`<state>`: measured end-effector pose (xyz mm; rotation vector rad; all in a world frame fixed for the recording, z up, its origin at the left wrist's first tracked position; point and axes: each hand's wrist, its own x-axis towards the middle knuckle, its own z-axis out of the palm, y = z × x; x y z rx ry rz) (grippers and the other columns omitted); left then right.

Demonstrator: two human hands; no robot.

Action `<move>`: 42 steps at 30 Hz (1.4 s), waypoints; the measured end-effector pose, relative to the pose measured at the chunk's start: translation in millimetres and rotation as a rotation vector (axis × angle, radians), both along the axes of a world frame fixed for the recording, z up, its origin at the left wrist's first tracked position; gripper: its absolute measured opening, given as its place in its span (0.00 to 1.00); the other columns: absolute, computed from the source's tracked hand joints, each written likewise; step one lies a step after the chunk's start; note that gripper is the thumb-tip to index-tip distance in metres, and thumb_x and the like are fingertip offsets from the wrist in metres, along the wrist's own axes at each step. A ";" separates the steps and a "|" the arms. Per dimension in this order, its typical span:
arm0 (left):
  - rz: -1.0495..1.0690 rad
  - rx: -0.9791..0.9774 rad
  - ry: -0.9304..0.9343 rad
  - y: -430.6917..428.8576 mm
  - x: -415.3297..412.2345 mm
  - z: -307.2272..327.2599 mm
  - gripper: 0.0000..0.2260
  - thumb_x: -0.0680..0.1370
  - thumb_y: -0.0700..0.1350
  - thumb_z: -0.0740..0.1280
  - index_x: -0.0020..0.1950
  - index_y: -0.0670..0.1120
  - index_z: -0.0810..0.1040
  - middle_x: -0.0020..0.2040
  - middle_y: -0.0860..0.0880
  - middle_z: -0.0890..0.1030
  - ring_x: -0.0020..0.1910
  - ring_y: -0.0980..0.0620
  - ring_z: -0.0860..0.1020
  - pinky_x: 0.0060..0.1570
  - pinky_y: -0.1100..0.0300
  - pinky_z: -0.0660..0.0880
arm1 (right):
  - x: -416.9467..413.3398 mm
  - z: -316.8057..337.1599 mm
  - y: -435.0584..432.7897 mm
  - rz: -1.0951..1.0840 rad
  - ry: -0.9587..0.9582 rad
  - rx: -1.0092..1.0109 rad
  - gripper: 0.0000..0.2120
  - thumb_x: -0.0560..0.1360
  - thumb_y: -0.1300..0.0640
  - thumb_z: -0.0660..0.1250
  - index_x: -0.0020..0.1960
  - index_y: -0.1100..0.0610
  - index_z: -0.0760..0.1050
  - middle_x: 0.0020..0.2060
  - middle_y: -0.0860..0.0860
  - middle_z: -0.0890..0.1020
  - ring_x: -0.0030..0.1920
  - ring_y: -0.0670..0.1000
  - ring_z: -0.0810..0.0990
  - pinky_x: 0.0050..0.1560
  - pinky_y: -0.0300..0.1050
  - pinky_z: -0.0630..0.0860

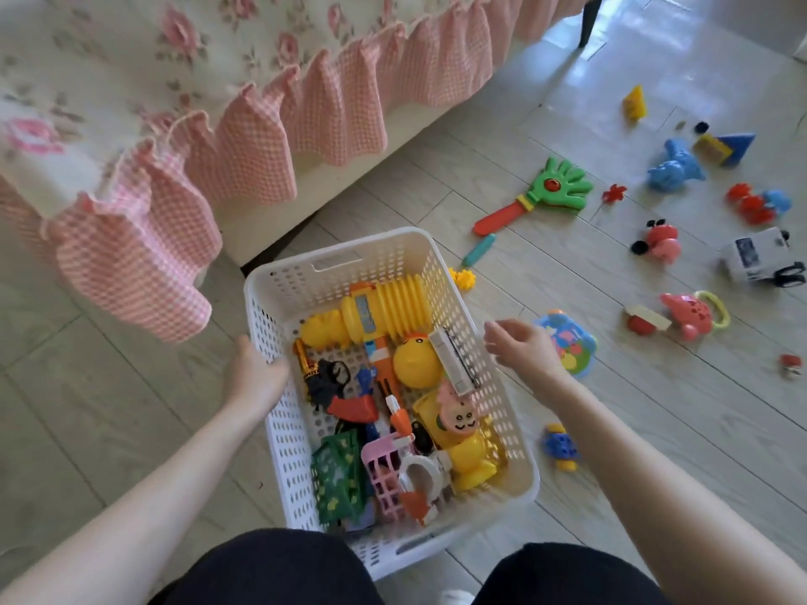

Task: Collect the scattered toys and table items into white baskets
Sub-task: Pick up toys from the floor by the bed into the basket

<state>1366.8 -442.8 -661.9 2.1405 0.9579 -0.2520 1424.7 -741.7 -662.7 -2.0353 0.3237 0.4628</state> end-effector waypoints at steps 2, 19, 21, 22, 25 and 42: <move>0.001 0.047 -0.033 6.2 25.7 -2.3 0.16 0.76 0.40 0.61 0.62 0.38 0.64 0.48 0.39 0.75 0.37 0.44 0.74 0.27 0.58 0.66 | 27.2 -8.4 4.8 -0.026 -0.096 -0.064 0.08 0.77 0.56 0.62 0.50 0.58 0.78 0.41 0.53 0.81 0.43 0.50 0.77 0.45 0.42 0.73; 0.174 0.226 -0.167 7.5 54.0 -33.5 0.15 0.76 0.32 0.57 0.62 0.40 0.66 0.37 0.48 0.69 0.29 0.52 0.69 0.22 0.60 0.63 | 130.8 -94.5 43.7 0.411 -0.202 -0.819 0.14 0.77 0.65 0.58 0.60 0.64 0.73 0.58 0.63 0.74 0.58 0.61 0.70 0.55 0.52 0.70; 0.176 0.235 -0.154 5.4 54.0 -32.0 0.16 0.76 0.32 0.56 0.63 0.40 0.65 0.35 0.49 0.67 0.29 0.52 0.69 0.22 0.61 0.62 | 128.8 -96.2 40.6 0.382 -0.202 -0.767 0.13 0.77 0.63 0.60 0.60 0.62 0.74 0.58 0.62 0.74 0.59 0.60 0.70 0.55 0.51 0.70; 0.175 0.236 -0.150 5.0 53.8 -31.6 0.16 0.76 0.32 0.56 0.63 0.41 0.65 0.35 0.49 0.68 0.29 0.52 0.69 0.22 0.61 0.62 | 128.0 -96.5 39.4 0.362 -0.199 -0.736 0.13 0.77 0.62 0.61 0.60 0.61 0.74 0.58 0.61 0.74 0.59 0.60 0.70 0.55 0.51 0.70; 0.167 0.236 -0.133 4.4 53.0 -29.5 0.18 0.76 0.32 0.56 0.65 0.41 0.64 0.42 0.42 0.74 0.35 0.44 0.75 0.24 0.59 0.66 | 125.0 -94.1 36.9 0.259 -0.180 -0.609 0.12 0.75 0.62 0.62 0.57 0.61 0.77 0.55 0.62 0.77 0.56 0.61 0.73 0.55 0.52 0.72; 0.134 0.034 -0.176 8.3 48.2 -13.2 0.19 0.76 0.33 0.57 0.67 0.41 0.65 0.62 0.39 0.73 0.56 0.40 0.75 0.48 0.50 0.77 | 38.7 33.2 58.4 0.241 -0.512 -0.373 0.18 0.72 0.44 0.67 0.35 0.59 0.77 0.27 0.49 0.75 0.29 0.47 0.70 0.30 0.35 0.64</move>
